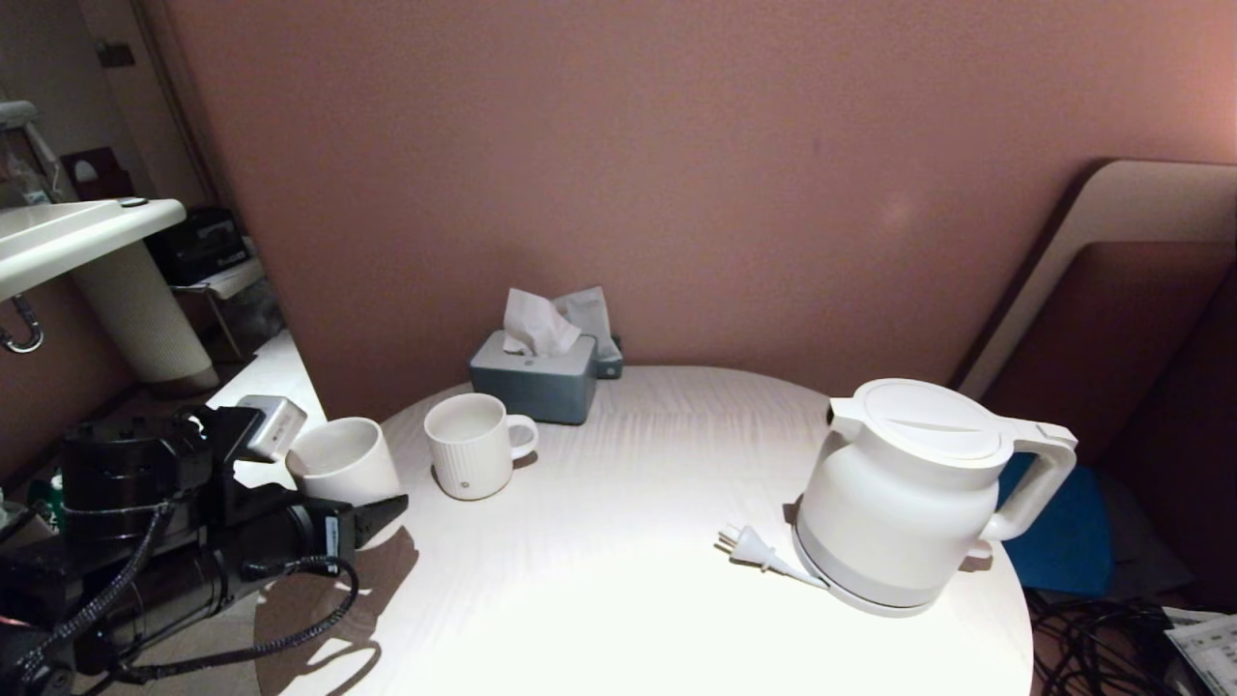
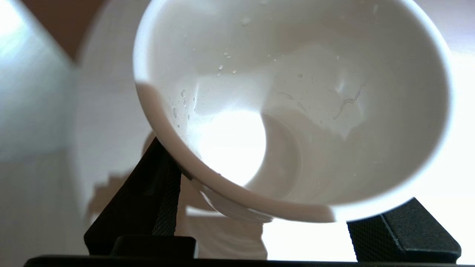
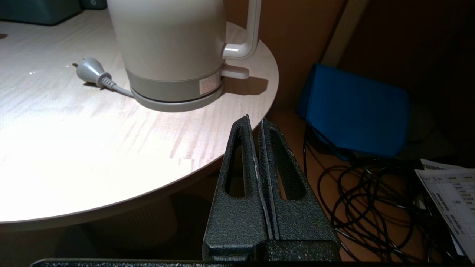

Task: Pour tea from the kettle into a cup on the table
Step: Put the cup down on the table

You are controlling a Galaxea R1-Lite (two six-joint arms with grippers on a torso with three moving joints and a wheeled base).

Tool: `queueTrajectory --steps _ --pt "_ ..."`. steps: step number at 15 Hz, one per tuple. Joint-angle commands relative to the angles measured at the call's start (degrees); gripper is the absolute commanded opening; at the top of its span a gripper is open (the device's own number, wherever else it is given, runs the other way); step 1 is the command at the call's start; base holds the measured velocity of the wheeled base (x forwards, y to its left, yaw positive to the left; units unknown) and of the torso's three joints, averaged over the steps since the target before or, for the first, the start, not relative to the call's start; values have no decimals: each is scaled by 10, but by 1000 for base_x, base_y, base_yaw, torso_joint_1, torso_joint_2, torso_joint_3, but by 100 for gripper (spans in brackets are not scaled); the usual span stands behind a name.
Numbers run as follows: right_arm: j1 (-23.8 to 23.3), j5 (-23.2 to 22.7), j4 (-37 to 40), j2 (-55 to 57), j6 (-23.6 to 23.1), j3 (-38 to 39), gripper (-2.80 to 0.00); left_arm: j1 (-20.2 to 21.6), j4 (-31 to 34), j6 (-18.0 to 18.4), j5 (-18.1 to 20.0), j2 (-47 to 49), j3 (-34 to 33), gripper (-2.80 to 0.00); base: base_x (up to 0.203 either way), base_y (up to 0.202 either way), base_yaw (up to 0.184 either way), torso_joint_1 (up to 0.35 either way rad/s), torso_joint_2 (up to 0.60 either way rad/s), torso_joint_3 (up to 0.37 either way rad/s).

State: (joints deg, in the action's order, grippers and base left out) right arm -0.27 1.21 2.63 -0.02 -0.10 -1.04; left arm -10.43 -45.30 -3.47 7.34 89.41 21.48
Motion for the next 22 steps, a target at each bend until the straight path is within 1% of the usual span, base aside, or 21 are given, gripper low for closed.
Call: queueTrajectory --steps 1,2,3,4,5,6,9,11,13,14,16,22 --pt "0 0 0 0 -1 0 -280 -31 -40 -1 -1 -3 -35 -280 0 0 0 0 0 0" --pt "0 0 0 0 0 0 -280 -44 -63 -7 -3 3 -45 -280 0 0 0 0 0 0" --pt "0 0 0 0 -1 0 -280 -58 -73 -29 -3 6 -49 -280 0 0 0 0 0 0" --pt "0 0 0 0 0 0 -280 -80 -81 -58 -6 10 -55 -280 0 0 0 0 0 0" --pt "0 0 0 0 0 0 -280 -92 -88 -74 -12 20 -63 -280 0 0 0 0 0 0" --pt "0 0 0 0 0 0 -280 -95 -104 -78 -19 36 -66 -280 0 0 0 0 0 0" --pt "0 1 0 0 0 0 -280 -105 -203 -80 -34 110 -90 -280 0 0 0 0 0 0" --pt "0 0 0 0 0 0 -280 -112 -299 -79 -51 181 -112 -280 0 0 0 0 0 0" --pt "0 0 0 0 0 0 -280 -115 -409 -76 -69 254 -142 -280 0 0 0 0 0 0" --pt "0 0 0 0 0 0 -280 -116 -429 -74 -73 269 -153 -280 0 0 0 0 0 0" --pt "0 0 0 0 0 0 -280 -118 -447 -72 -79 263 -163 -280 0 0 0 0 0 0" --pt "0 0 0 0 0 0 -280 -117 -447 -72 -80 272 -163 -280 0 0 0 0 0 0"
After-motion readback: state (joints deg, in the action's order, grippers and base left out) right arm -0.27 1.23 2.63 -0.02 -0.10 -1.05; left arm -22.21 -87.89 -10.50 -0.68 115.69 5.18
